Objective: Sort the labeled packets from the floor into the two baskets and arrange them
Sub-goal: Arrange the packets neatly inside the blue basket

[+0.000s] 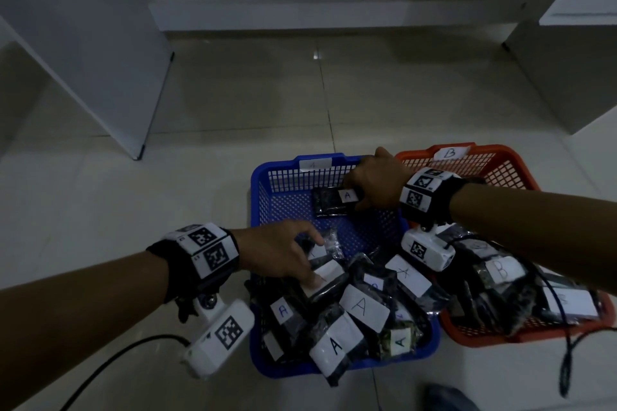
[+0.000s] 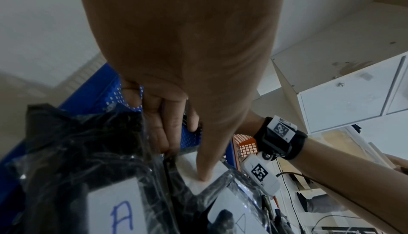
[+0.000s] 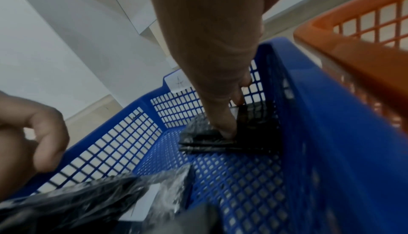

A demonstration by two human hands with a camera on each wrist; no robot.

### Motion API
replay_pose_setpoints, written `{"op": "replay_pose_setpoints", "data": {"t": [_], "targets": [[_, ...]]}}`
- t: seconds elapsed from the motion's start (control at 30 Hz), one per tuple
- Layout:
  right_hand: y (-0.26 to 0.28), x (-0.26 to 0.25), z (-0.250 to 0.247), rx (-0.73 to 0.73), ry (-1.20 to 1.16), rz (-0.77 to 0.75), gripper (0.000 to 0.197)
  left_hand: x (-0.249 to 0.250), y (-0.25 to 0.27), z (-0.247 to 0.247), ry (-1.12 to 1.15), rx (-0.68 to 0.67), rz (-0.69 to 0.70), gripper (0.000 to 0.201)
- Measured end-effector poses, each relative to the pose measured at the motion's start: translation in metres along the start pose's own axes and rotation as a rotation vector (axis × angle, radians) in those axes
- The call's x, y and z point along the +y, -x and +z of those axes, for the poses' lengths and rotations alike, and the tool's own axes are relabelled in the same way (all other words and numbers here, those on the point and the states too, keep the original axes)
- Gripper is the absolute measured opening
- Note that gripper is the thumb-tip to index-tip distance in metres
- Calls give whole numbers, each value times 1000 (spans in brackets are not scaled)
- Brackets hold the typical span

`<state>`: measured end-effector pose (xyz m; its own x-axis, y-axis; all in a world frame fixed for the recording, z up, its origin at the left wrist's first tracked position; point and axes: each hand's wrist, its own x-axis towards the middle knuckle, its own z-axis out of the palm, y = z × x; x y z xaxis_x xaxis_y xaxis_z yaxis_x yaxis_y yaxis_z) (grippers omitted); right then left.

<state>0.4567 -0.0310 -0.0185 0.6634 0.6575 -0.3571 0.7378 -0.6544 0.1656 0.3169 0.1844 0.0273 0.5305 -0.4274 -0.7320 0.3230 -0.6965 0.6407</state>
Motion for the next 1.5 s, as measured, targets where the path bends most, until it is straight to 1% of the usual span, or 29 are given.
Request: {"op": "replay_pose_setpoints", "data": {"t": [0.07,0.2,0.27,0.33,0.37,0.4,0.47,0.53,0.6,0.63,0.67,0.77,0.83,0.87,0.93,1.0,1.07,1.13,1.2,1.3,1.5], "targets": [[-1,-3,2,-8,-1,24,39,-1,-2,1,9,-5,11,54],[2,-3,-4,-47,-114,49,40,-1,-3,-1,31,20,26,46],[8,-1,-12,11,-260,58,35,0,-2,-3,31,40,36,42],[17,-2,-20,43,-536,-17,22,1,-2,-5,32,74,46,40],[24,-5,-24,14,-686,-80,15,2,-2,-8,41,99,55,39],[32,-10,-30,-59,-816,-134,12,3,-2,-10,49,133,66,38],[46,-21,-39,-207,-1027,-212,20,4,-2,-17,40,216,84,35],[53,-28,-41,-255,-1095,-244,36,5,-2,-23,13,287,90,35],[54,-32,-39,-231,-1038,-273,62,5,-2,-27,-8,343,92,34],[54,-33,-38,-202,-990,-283,71,5,-3,-28,-3,363,96,33],[52,-34,-35,-166,-957,-286,72,6,-4,-29,2,378,104,33],[47,-34,-28,0,-860,-265,47,4,-8,-33,-42,450,130,29],[37,-30,-25,78,-745,-195,39,-4,-7,-40,-140,559,123,26],[31,-29,-24,98,-696,-158,37,-10,-6,-43,-211,623,104,29],[14,-29,-24,102,-648,-92,33,-24,-4,-51,-317,720,25,43],[-5,-33,-21,70,-648,-40,30,-35,-1,-55,-243,706,-87,60],[-23,-41,-20,17,-666,20,32,-43,1,-52,-109,625,-140,69],[-36,-48,-17,5,-705,65,34,-53,0,-46,19,563,-130,73],[-43,-55,-16,56,-730,73,35,-61,-1,-42,109,550,-103,76],[-47,-63,-16,110,-720,43,34,-67,-5,-42,145,546,-82,77],[-53,-66,-15,66,-571,68,31,-68,-8,-44,159,524,-61,76]]}}
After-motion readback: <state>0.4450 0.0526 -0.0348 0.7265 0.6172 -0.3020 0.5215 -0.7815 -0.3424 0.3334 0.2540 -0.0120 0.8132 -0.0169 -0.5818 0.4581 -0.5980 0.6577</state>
